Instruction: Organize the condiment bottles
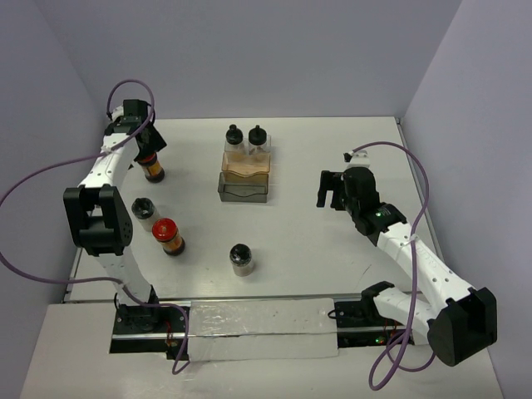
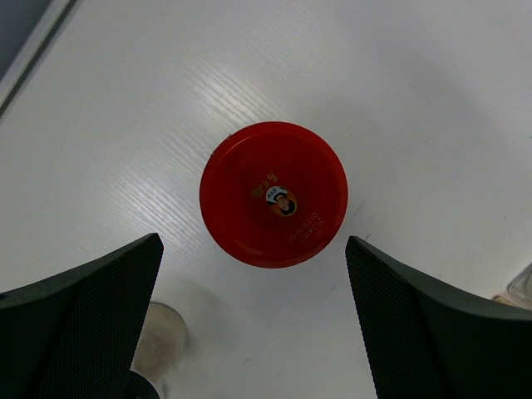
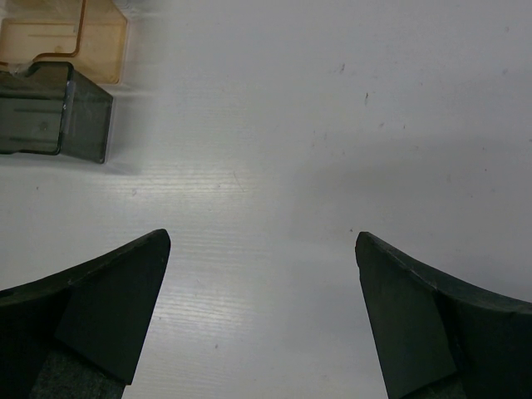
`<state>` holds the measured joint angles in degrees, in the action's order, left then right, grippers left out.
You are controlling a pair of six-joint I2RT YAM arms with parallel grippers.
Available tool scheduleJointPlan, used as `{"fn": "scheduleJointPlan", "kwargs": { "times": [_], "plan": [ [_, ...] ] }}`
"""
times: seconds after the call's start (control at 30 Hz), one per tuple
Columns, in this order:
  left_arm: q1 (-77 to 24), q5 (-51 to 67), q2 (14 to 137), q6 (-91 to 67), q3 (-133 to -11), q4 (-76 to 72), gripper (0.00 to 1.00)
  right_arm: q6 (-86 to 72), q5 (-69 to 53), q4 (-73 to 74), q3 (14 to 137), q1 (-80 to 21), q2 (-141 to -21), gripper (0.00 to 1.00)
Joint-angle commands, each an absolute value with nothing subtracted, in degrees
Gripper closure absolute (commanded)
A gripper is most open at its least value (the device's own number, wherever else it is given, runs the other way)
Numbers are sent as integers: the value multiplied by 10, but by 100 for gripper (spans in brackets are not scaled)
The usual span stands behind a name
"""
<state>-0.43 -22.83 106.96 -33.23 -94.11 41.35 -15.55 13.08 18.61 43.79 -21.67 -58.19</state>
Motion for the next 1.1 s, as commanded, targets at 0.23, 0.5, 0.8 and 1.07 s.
{"fn": "scheduleJointPlan", "kwargs": {
  "times": [0.23, 0.5, 0.8, 1.07],
  "plan": [
    [-1, -231, 1114, -353, -968, 387, 0, -155, 131, 168, 444, -221, -572, 0],
    [-1, -235, 1136, -361, -979, 383, 3, -155, 134, 171, 449, -222, -571, 0],
    [-1, -238, 1127, -372, -964, 368, 9, -155, 135, 176, 450, -221, -568, 0],
    [17, -239, 1131, -380, -970, 367, 6, -155, 134, 178, 453, -221, -564, 0]
  ]
}}
